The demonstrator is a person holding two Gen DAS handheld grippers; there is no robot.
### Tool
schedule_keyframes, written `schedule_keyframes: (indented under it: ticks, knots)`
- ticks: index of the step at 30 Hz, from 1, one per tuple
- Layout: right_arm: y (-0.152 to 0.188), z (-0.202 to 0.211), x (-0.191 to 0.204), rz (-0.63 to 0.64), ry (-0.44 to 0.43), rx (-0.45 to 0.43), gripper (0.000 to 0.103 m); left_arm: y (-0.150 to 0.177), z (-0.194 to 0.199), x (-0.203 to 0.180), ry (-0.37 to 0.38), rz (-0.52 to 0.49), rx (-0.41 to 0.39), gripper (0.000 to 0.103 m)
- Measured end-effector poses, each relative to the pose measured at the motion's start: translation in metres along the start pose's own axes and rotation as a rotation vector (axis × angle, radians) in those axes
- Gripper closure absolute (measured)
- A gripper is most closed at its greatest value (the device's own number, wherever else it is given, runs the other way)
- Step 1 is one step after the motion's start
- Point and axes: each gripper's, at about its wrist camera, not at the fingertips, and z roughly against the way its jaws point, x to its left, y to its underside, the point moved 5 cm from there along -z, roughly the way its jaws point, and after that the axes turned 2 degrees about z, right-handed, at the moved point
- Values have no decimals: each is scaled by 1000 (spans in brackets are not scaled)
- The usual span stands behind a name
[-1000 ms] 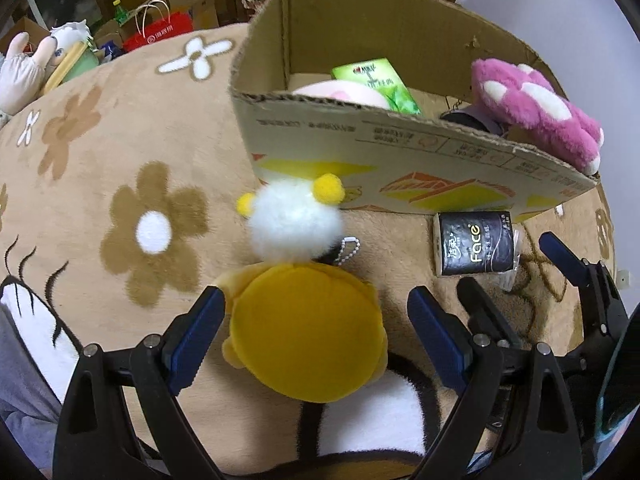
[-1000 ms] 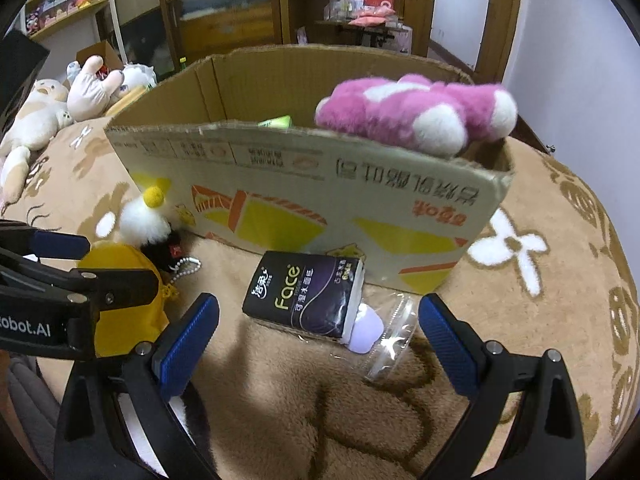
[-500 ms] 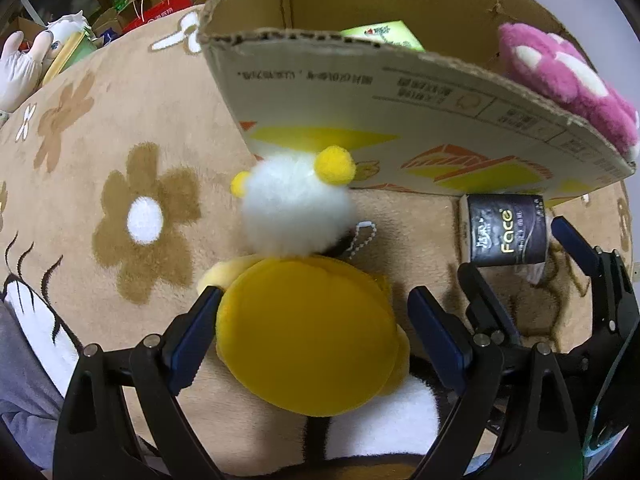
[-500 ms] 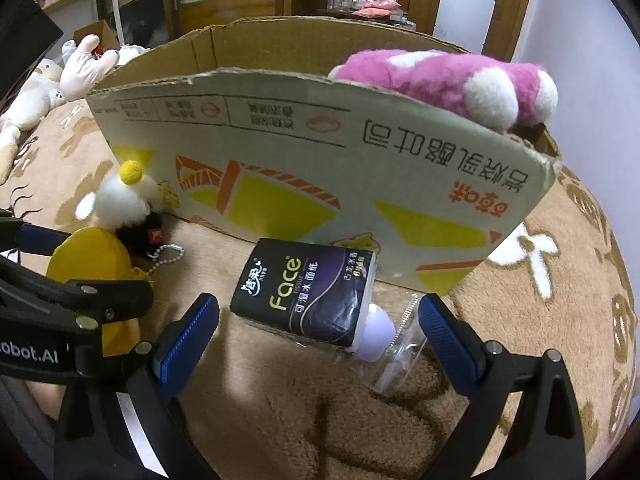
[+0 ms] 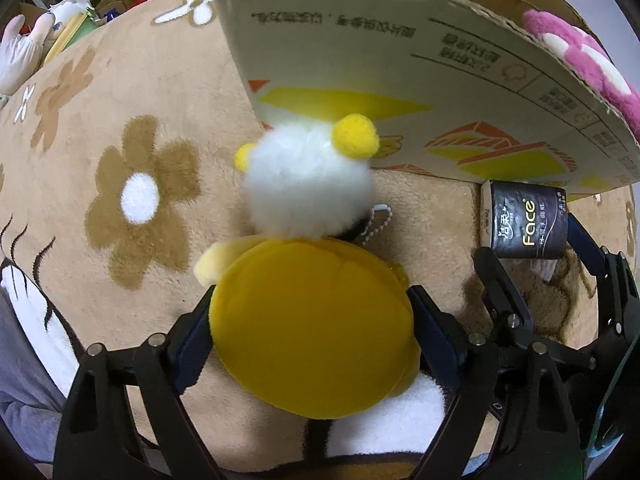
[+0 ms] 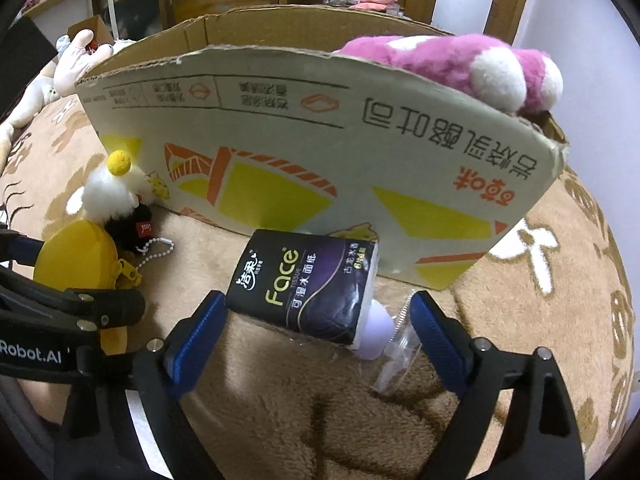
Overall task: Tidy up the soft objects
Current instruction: 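Close the left tool on the yellow plush while the right tool grasps the black Face tissue pack, then lift the yellow plush and tissue pack over the box with both tools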
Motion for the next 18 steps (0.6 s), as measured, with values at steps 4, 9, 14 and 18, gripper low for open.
schedule_keyframes:
  ticks: [4, 9, 14, 18]
  knots:
    - [2, 4, 10, 24, 1, -8, 24, 1, -1, -1, -6, -4, -7, 20]
    - [4, 8, 10, 22, -2, -13, 30, 2, -1, -5, -4, -5, -22, 21]
    - [8, 13, 7, 3, -17, -11, 31, 5, 2, -6, -20, -11, -63, 21]
    - [6, 17, 3, -9, -34, -11, 31, 7, 10, -12, -27, -17, -97, 21]
